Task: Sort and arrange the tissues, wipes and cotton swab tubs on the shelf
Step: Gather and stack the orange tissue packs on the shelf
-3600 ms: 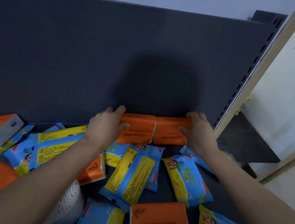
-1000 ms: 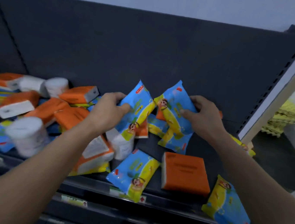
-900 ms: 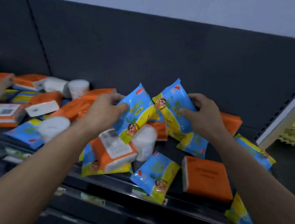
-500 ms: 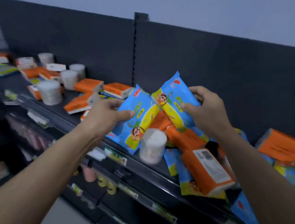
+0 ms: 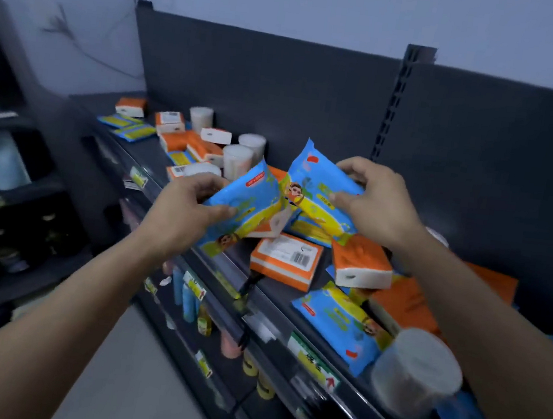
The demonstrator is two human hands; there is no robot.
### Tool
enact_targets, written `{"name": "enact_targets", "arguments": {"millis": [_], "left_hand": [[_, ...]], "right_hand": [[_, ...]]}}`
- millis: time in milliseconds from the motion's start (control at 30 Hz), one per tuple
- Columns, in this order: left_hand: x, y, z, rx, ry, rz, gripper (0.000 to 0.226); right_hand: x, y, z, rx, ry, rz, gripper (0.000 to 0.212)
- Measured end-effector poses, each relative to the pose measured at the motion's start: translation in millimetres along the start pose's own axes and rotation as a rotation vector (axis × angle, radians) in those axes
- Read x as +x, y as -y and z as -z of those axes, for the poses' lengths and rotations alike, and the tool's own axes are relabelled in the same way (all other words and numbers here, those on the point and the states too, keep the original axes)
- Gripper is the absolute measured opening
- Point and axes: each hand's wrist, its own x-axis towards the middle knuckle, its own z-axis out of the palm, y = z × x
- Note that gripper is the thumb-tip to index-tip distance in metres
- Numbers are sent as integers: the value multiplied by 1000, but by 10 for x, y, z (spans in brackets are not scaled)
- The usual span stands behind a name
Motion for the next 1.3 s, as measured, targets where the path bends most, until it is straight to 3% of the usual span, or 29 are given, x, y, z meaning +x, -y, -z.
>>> {"name": "enact_targets", "arguments": {"millis": [267, 633, 933, 1300], "left_hand": [[553, 308, 433, 132, -82, -5, 13], [1585, 865, 1054, 157, 110, -131, 15], [2444, 1231, 1387, 99, 97, -181, 18], [3301, 1601, 1609, 220, 29, -197, 21]], "right_hand": [[560, 73, -342, -28, 26, -10, 23], [1128, 407, -1079, -125, -94, -113, 23], [1602, 467, -1493, -180, -161, -210, 32], [2572, 325, -1961, -157, -139, -126, 31]]}}
